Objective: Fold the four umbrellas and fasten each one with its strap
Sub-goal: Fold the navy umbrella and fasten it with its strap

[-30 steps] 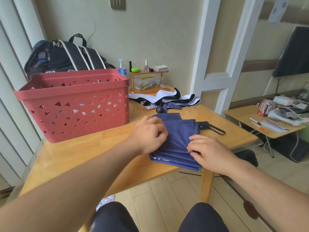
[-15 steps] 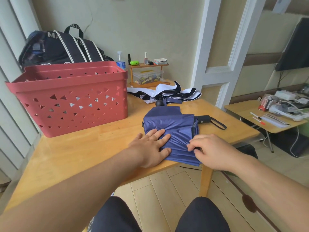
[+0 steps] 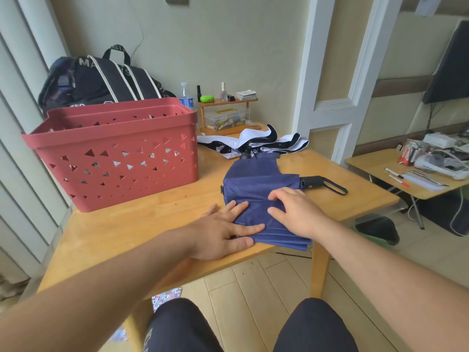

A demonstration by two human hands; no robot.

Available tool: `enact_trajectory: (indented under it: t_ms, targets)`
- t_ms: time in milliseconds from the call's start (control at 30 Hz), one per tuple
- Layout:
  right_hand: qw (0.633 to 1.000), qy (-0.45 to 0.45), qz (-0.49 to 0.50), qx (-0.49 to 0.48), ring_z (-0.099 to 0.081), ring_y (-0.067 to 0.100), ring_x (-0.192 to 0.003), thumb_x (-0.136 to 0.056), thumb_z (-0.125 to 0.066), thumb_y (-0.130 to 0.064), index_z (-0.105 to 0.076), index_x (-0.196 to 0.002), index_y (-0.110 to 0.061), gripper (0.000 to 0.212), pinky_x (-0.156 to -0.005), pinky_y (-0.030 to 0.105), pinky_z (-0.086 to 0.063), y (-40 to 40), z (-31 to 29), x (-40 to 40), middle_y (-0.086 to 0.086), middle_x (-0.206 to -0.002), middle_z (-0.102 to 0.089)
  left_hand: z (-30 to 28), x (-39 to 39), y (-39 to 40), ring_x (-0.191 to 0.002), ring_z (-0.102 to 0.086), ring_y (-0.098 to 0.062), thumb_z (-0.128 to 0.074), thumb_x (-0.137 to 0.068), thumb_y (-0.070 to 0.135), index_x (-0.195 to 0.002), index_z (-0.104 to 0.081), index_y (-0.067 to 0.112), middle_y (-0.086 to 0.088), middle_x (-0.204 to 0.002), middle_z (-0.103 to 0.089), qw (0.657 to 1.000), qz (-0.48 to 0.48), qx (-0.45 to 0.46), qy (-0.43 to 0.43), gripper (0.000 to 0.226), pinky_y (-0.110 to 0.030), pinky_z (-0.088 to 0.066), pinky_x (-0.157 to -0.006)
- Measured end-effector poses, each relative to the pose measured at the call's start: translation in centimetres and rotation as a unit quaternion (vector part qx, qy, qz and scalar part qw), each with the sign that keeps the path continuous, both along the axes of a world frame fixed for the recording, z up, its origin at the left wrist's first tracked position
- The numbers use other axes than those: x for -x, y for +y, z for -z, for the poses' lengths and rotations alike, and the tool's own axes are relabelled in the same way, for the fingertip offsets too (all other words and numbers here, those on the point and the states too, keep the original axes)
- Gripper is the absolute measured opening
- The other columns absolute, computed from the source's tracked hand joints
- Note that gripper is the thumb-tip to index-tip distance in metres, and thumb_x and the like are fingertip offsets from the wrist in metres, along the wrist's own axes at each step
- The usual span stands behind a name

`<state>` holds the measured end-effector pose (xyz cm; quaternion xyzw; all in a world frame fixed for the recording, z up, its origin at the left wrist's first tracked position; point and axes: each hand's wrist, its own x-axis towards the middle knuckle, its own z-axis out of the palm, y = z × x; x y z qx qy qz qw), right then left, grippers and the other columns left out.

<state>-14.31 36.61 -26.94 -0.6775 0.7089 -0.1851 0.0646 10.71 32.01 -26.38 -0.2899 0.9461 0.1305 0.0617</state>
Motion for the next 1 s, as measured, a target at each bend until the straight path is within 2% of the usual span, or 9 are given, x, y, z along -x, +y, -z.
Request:
enact_trajectory:
  t_ms: [133,233,333,433,500,600,767,900,1000]
  targets:
    - [0.988,0.092,0.011,-0.126,-0.009,0.013,-0.158,-0.11,-0.022,-0.052,-0.019,-0.164,-0.028,0.059,-0.125,0.051,-0.019,2.4,0.2,0.7,-0.016,-0.171,-0.01,-1.6,-0.7,-0.5,-0.16,-0.01,-0.01,-0.044,-0.105,0.059,-0.147,-0.041,0.063,0.012,-0.171,-0.021,0.994,-0.052,-0.072,0.059,0.042,-0.039,-0.008,-0.13]
    - [0.982,0.098,0.033,-0.157,0.008,0.011,-0.159,-0.11,-0.01,-0.049,-0.003,-0.166,-0.029,0.06,-0.127,0.058,-0.004,3.0,0.5,0.1,-0.019,-0.172,0.008,-2.8,2.1,-0.8,-0.128,-0.058,-0.028,-0.042,-0.105,0.044,-0.148,-0.047,0.049,0.003,-0.136,-0.068,0.97,-0.165,0.1,0.148,0.044,-0.04,-0.048,-0.103]
    - [0.982,0.099,0.037,-0.157,0.009,0.012,-0.159,-0.11,-0.009,-0.049,-0.003,-0.166,-0.03,0.06,-0.126,0.059,-0.003,3.0,0.4,-0.2,-0.018,-0.172,0.009,-2.3,6.1,-0.7,-0.103,-0.066,-0.032,-0.042,-0.092,0.02,-0.136,-0.063,0.024,-0.002,-0.109,-0.076,0.933,-0.136,0.232,0.239,0.049,-0.042,-0.053,-0.085]
    - [0.981,0.105,0.039,-0.158,0.008,0.01,-0.159,-0.109,-0.01,-0.051,-0.003,-0.166,-0.033,0.06,-0.126,0.06,-0.004,3.2,0.0,-0.1,-0.021,-0.171,0.009,-0.2,7.6,-1.1,-0.133,-0.054,-0.029,-0.04,-0.099,0.019,-0.142,-0.058,0.02,-0.003,-0.138,-0.064,0.965,-0.085,0.187,0.164,0.046,-0.039,-0.044,-0.103]
    - [0.98,0.111,0.036,-0.164,0.009,0.01,-0.159,-0.108,-0.008,-0.055,-0.001,-0.166,-0.035,0.062,-0.126,0.061,-0.003,3.5,0.1,0.3,-0.025,-0.17,0.011,0.9,6.9,-1.3,-0.159,-0.014,-0.018,-0.028,-0.109,0.032,-0.163,-0.03,0.025,0.009,-0.17,-0.025,0.985,-0.068,0.152,0.048,0.054,-0.043,-0.014,-0.128]
    - [0.976,0.125,0.037,-0.173,0.01,0.015,-0.159,-0.105,-0.006,-0.062,0.004,-0.165,-0.039,0.064,-0.125,0.062,-0.002,4.0,0.3,1.5,-0.029,-0.167,0.016,0.6,5.2,-1.4,-0.159,0.016,-0.011,-0.012,-0.11,0.047,-0.167,0.002,0.029,0.016,-0.173,0.011,0.985,-0.085,0.143,-0.045,0.061,-0.052,0.013,-0.127]
    - [0.97,0.135,0.024,-0.203,0.008,0.015,-0.16,-0.1,-0.007,-0.073,0.004,-0.163,-0.044,0.071,-0.125,0.062,-0.007,4.8,-0.7,2.9,-0.031,-0.165,0.018,0.5,2.9,-0.7,-0.157,0.021,-0.012,-0.007,-0.104,0.064,-0.165,0.009,0.037,0.019,-0.171,0.017,0.981,-0.134,0.119,-0.071,0.068,-0.057,0.015,-0.125]
    - [0.966,0.161,0.046,-0.198,-0.057,0.026,-0.127,-0.1,-0.04,-0.064,-0.062,-0.134,-0.036,0.049,-0.096,0.042,-0.05,2.6,-4.8,2.3,-0.009,-0.146,-0.057,0.2,2.9,-0.5,-0.158,0.019,-0.014,-0.008,-0.103,0.068,-0.164,0.007,0.042,0.018,-0.172,0.015,0.982,-0.136,0.11,-0.069,0.068,-0.06,0.012,-0.125]
    - [0.984,0.167,0.054,0.009,-0.061,0.03,-0.089,-0.104,-0.042,-0.039,-0.064,-0.093,-0.021,0.03,-0.069,0.036,-0.048,0.5,-6.6,-1.6,0.004,-0.097,-0.067,-0.1,3.1,-0.4,-0.158,0.02,-0.015,-0.009,-0.103,0.067,-0.164,0.008,0.042,0.017,-0.172,0.015,0.983,-0.137,0.102,-0.073,0.068,-0.062,0.012,-0.124]
